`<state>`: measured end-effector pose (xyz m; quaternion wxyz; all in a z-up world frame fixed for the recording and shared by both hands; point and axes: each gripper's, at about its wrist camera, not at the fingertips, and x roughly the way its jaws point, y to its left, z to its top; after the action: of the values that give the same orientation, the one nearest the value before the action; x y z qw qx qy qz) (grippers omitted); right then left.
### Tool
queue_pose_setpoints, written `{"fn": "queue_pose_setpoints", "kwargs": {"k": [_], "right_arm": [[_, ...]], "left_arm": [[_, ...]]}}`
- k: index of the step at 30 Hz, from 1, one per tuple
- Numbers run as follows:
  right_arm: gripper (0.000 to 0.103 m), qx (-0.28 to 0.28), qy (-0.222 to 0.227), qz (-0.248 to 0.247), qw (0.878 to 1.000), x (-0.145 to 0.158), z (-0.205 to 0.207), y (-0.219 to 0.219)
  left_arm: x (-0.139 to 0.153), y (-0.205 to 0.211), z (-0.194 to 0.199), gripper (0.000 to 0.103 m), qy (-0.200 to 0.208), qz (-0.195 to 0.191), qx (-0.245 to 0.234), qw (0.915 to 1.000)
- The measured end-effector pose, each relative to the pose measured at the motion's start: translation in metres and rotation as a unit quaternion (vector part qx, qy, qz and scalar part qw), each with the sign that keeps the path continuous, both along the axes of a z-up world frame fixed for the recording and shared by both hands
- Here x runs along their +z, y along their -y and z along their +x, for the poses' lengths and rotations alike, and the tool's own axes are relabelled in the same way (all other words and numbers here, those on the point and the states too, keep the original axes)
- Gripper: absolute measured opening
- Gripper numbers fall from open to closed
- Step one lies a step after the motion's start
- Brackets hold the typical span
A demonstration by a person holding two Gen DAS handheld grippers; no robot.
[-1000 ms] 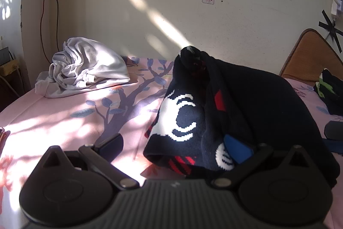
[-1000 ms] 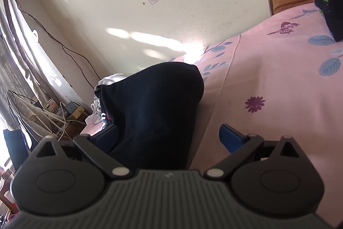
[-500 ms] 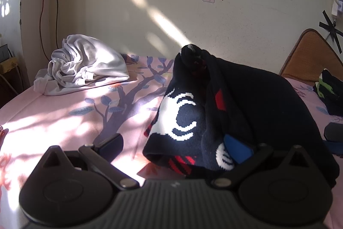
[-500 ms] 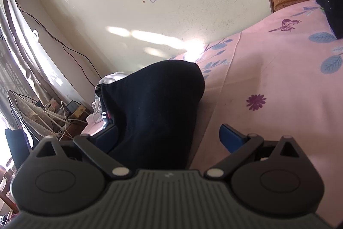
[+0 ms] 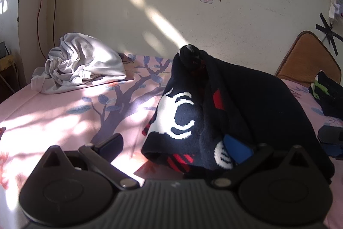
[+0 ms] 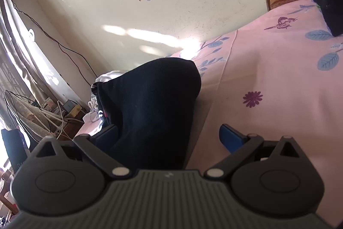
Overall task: Fold small clothes
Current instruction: 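Lift the sweater bundle with both grippers and set it by the wall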
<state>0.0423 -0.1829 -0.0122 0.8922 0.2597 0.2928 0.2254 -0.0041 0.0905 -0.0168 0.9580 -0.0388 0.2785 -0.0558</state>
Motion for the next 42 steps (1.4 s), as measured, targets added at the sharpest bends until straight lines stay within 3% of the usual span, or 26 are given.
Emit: {"fn": "queue_pose_setpoints", "kwargs": {"k": [4, 7, 9, 11, 13, 14, 16, 17, 18, 19, 22, 26, 30, 33, 37, 39, 41, 42], "right_arm": [[0.102, -0.004, -0.015, 0.010, 1.000, -0.002, 0.004, 0.004], [0.102, 0.008, -0.014, -0.014, 1.000, 0.000, 0.010, -0.004], [0.102, 0.029, -0.012, -0.045, 0.998, 0.003, 0.018, -0.015], [0.100, 0.055, -0.017, -0.055, 0.997, 0.003, 0.029, -0.025], [0.087, 0.084, -0.021, -0.059, 0.994, 0.000, 0.043, -0.039], [0.084, 0.082, -0.017, -0.075, 0.994, 0.000, 0.047, -0.046], [0.068, 0.076, -0.019, -0.098, 0.992, 0.005, 0.054, -0.056], [0.064, 0.078, -0.018, -0.092, 0.993, 0.010, 0.056, -0.057], [0.049, 0.085, -0.014, -0.085, 0.993, 0.016, 0.058, -0.058], [0.046, 0.090, -0.007, -0.087, 0.992, 0.025, 0.059, -0.062], [0.043, 0.118, 0.049, -0.128, 0.984, 0.059, 0.061, -0.093], [0.042, 0.170, 0.125, -0.122, 0.970, 0.111, 0.081, -0.144], [0.042, 0.210, 0.171, -0.092, 0.958, 0.140, 0.138, -0.205], [0.042, 0.250, 0.163, -0.028, 0.954, 0.141, 0.188, -0.241], [0.043, 0.283, 0.082, 0.071, 0.953, 0.108, 0.259, -0.281], [0.044, 0.257, 0.057, 0.037, 0.964, 0.075, 0.279, -0.297], [0.051, 0.200, 0.048, -0.075, 0.976, 0.044, 0.285, -0.313], [0.058, 0.164, 0.043, -0.154, 0.973, 0.029, 0.285, -0.321]], "left_arm": [[0.004, -0.032, 0.002, 0.103, -0.034, -0.102, -0.026, 0.9939], [0.013, -0.055, 0.014, 0.103, -0.058, -0.159, -0.033, 0.9851], [0.018, -0.057, 0.027, 0.103, -0.080, -0.175, -0.059, 0.9796], [0.015, -0.043, 0.041, 0.103, -0.113, -0.166, -0.100, 0.9746], [0.001, -0.019, 0.052, 0.103, -0.152, -0.129, -0.139, 0.9700], [-0.003, -0.008, 0.051, 0.103, -0.134, -0.097, -0.139, 0.9764], [-0.007, 0.004, 0.048, 0.103, -0.116, -0.063, -0.140, 0.9813], [-0.008, 0.004, 0.047, 0.102, -0.111, -0.069, -0.139, 0.9817], [-0.009, 0.000, 0.048, 0.102, -0.106, -0.089, -0.140, 0.9803], [-0.010, -0.006, 0.049, 0.100, -0.102, -0.114, -0.139, 0.9784], [0.008, -0.030, 0.053, 0.077, -0.087, -0.181, -0.136, 0.9702], [0.062, -0.080, 0.055, 0.076, -0.005, -0.212, -0.089, 0.9731], [0.114, -0.131, 0.074, 0.076, 0.053, -0.163, -0.015, 0.9851], [0.138, -0.169, 0.104, 0.076, 0.068, -0.132, 0.042, 0.9880], [0.136, -0.199, 0.142, 0.077, 0.063, -0.094, 0.111, 0.9873], [0.115, -0.212, 0.169, 0.082, 0.033, -0.107, 0.128, 0.9856], [0.084, -0.221, 0.195, 0.083, -0.016, -0.124, 0.141, 0.9822], [0.064, -0.222, 0.211, 0.082, -0.050, -0.121, 0.158, 0.9787]]}}
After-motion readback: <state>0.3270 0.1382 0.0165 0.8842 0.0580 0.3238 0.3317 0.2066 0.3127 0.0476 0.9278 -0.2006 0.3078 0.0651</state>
